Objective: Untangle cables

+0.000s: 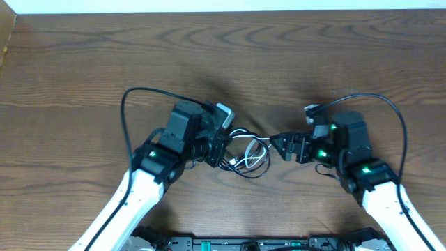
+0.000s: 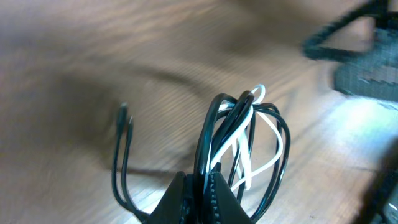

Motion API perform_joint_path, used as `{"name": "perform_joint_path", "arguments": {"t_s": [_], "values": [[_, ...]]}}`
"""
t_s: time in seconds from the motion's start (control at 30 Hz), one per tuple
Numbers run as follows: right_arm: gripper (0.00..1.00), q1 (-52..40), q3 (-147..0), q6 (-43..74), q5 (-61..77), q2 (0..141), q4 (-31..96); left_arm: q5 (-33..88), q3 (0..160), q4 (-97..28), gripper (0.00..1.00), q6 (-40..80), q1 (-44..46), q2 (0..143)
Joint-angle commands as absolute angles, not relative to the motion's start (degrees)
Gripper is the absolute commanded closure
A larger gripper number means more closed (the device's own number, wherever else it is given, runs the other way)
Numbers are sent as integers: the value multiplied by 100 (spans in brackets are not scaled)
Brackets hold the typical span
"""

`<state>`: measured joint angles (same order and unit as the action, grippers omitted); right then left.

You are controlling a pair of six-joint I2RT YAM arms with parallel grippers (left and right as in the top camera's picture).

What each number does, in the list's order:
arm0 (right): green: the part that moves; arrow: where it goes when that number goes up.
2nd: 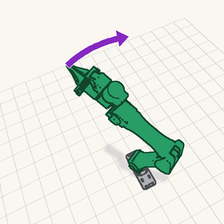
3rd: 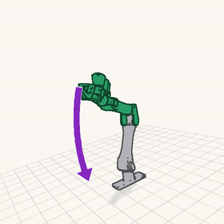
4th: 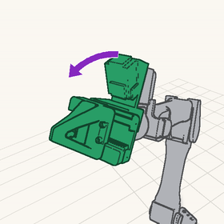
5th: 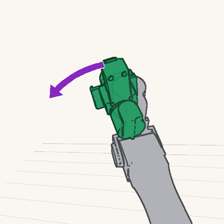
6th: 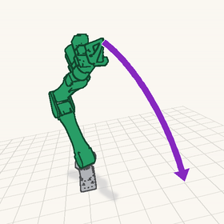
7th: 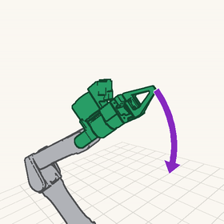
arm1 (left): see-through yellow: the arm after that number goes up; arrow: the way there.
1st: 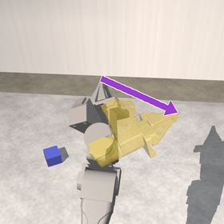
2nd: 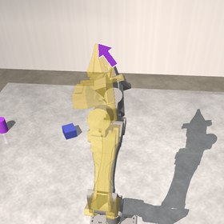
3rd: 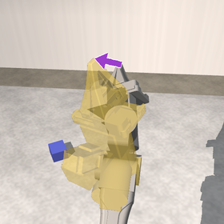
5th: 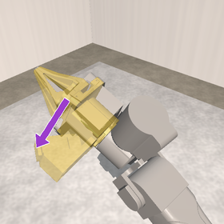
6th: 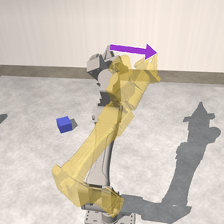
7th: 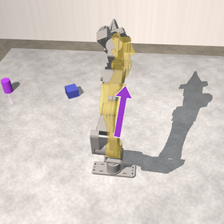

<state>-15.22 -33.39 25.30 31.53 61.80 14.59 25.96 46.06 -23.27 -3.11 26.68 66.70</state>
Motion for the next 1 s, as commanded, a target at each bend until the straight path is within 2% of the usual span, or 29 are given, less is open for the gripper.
{"name": "perform_joint_path", "arguments": {"t_s": [0.0, 0.3, 0.43, 0.57, 0.83, 0.93, 0.97], "values": [[9, -1173, -3406, 2346, 4032, 5876, 1487, 3535, 4626, -2327, 93, -934, 2648, 6316], [13, -117, -3406, 2364, 5107, 5739, 1914, 5028, 4624, -2676, 93, -2239, 2648, 6230], [16, 189, -3404, 2373, 5172, 5756, 2414, 5710, 4624, -2687, 93, -2823, 2648, 6237], [18, 117, -3402, 2375, 5162, 5887, 2882, 6254, 4624, -2554, 93, -3107, 2648, 6237], [23, -213, -3393, 2488, 5162, 6139, 3277, 6257, 4624, -2276, 92, -3100, 2648, 6237], [23, -386, -3391, 2722, 5159, 6178, 3310, 6381, 4624, -2276, 93, -3116, 2650, 6235], [20, -429, -3391, 2810, 5159, 6180, 3308, 6517, 4624, -2276, 93, -3183, 2650, 6237]]}}
